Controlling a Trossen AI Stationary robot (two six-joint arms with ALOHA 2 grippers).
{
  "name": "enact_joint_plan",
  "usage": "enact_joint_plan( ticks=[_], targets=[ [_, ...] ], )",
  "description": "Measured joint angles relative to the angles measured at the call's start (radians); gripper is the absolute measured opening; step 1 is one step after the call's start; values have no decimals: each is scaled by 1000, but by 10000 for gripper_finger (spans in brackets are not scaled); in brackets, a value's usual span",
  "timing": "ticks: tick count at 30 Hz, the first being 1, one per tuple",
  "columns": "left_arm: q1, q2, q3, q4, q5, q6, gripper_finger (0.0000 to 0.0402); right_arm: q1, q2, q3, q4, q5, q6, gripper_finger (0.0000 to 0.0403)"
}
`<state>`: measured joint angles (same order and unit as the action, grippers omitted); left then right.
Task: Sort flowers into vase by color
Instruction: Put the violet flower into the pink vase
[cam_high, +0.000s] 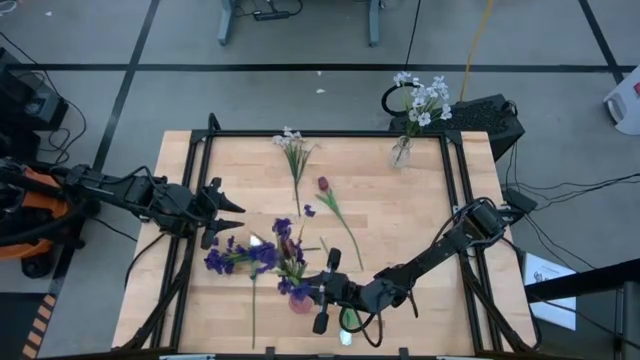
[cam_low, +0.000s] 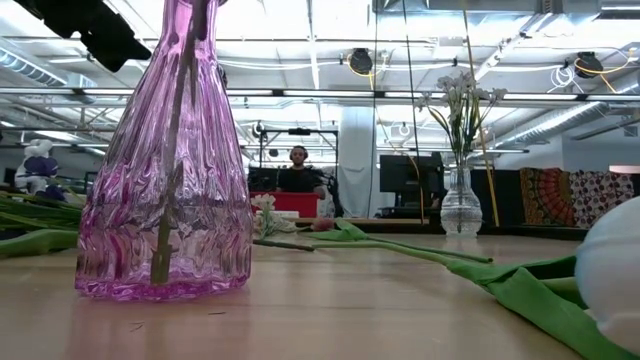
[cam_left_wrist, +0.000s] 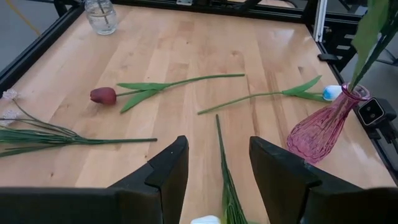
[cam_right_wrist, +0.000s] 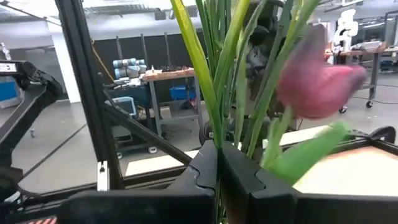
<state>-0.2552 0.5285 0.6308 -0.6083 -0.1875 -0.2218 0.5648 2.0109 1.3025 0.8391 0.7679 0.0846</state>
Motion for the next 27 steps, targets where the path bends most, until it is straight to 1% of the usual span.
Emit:
enact_joint_plan(
  ticks=[7, 9, 14, 22, 27],
  targets=[
    [0, 0, 0, 0, 0, 0, 176, 0, 0, 0, -72, -19, 67, 0],
    [0, 0, 0, 0, 0, 0, 176, 0, 0, 0, -88, -43, 82, 0],
    [0, 0, 0, 0, 0, 0, 176, 0, -1, 0, -119, -63, 139, 2],
    [0, 0, 0, -1, 0, 0, 176, 0, 0, 0, -208, -66, 270, 28],
    [0, 0, 0, -3, 0, 1, 176, 7, -10, 0, -241, -68, 300, 49]
  ],
)
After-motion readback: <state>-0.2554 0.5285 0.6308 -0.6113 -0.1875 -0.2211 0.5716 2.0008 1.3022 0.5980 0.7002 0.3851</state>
